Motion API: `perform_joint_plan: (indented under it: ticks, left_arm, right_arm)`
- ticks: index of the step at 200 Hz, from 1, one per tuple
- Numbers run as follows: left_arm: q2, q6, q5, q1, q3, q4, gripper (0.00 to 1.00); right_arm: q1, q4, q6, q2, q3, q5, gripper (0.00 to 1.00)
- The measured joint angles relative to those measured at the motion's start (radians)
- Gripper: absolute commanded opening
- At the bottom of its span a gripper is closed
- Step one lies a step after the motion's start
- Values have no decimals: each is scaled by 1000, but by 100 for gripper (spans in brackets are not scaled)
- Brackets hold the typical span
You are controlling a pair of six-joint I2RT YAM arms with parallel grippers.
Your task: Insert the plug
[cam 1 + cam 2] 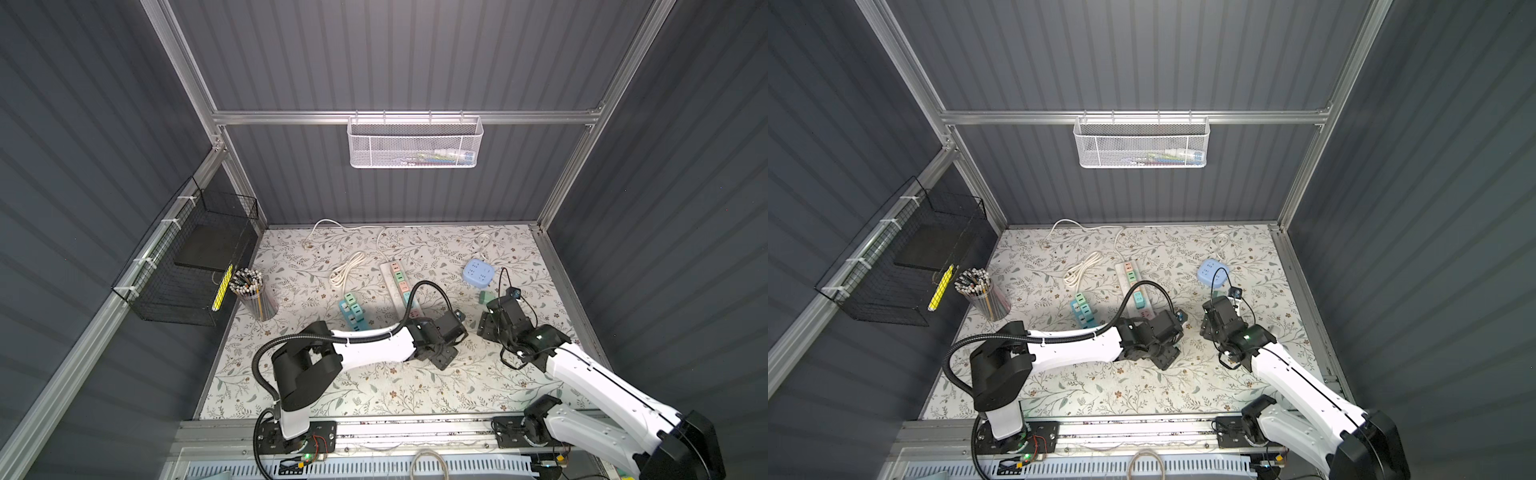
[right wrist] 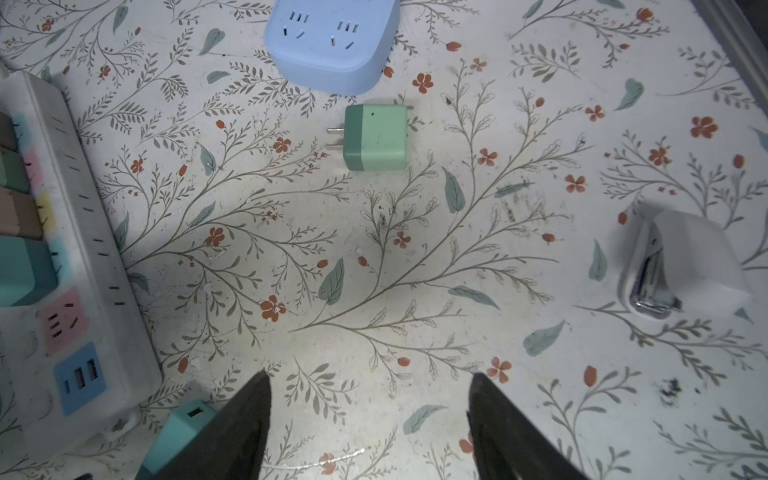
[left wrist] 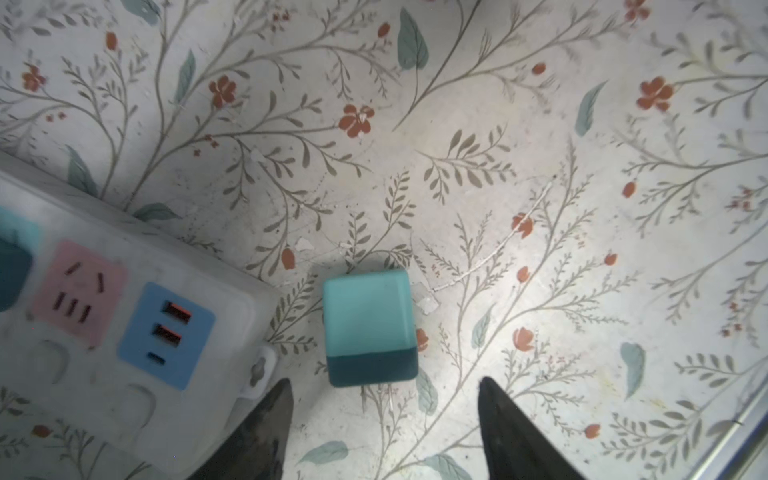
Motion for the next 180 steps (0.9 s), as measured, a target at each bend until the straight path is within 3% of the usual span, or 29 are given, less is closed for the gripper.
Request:
perform_joint_plan:
  ticks: [93,113,180]
  left_arm:
    - [137,10,-27,0,81,-50,57]
    - [148,11,-34,0,81,-50,48]
    - [149,26,-46,0,79,-25,32]
  right_arm:
    - [-6,3,0,-66,-51,-8,76]
    - [-6,3,0,-71,-52,-8,76]
    - [-8,-2,-1,-91,-56,-12,75]
